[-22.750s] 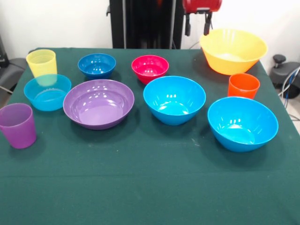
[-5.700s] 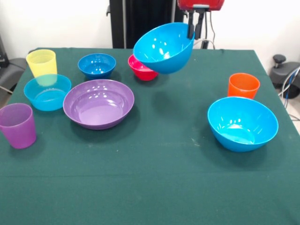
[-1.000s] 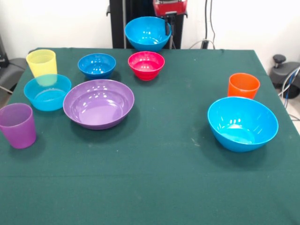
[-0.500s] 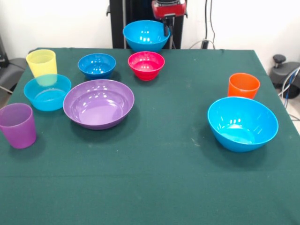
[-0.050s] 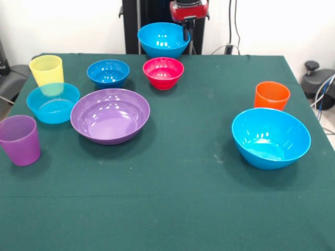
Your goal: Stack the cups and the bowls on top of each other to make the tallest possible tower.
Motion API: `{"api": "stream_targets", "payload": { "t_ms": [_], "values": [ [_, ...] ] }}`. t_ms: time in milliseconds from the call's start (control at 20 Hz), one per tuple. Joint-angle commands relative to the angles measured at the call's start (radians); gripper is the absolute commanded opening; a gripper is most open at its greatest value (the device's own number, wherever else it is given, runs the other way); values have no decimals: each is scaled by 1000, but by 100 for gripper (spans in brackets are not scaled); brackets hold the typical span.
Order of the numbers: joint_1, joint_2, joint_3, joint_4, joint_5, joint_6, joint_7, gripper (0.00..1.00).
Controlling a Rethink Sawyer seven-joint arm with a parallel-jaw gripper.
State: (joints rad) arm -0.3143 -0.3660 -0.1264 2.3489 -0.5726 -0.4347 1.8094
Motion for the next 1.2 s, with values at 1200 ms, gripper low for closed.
{"api": "stream_targets", "payload": {
  "t_ms": [1200],
  "values": [
    [43, -127, 180, -376, 83, 424, 80, 0]
  ]
}}
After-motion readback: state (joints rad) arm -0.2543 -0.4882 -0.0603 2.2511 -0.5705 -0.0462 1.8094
